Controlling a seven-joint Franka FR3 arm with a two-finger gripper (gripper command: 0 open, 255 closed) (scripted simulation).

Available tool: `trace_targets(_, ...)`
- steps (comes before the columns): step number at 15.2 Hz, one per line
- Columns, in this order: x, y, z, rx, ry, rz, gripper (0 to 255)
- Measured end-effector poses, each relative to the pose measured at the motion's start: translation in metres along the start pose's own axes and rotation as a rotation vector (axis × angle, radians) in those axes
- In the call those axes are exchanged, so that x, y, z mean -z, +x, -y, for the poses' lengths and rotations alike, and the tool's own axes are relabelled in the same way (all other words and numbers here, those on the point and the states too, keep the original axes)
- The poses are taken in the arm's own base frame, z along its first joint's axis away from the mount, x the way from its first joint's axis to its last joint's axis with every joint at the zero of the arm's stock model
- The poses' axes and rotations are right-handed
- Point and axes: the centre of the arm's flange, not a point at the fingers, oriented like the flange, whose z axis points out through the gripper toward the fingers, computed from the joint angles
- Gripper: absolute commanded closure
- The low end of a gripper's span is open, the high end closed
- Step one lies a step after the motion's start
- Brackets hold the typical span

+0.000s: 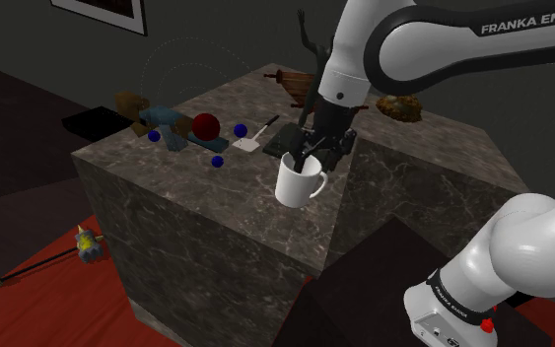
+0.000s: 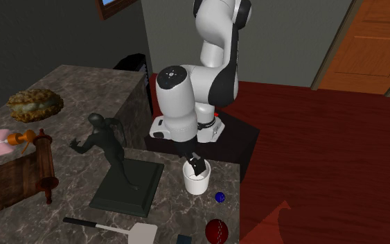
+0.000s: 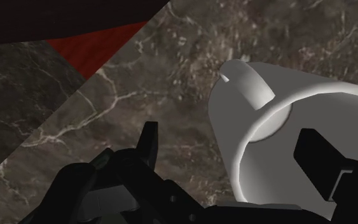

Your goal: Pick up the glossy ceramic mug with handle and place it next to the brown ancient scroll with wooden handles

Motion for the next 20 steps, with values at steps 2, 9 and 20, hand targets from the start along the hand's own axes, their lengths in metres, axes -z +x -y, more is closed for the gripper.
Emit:
trace_targets(2, -0.001, 0.0, 0.0, 0.0, 0.0, 0.0, 0)
trace_targets(9, -0.001, 0.0, 0.0, 0.0, 0.0, -0.001, 255)
trace_targets(20, 0.02, -0.002, 0.001, 0.0, 0.0, 0.0, 255)
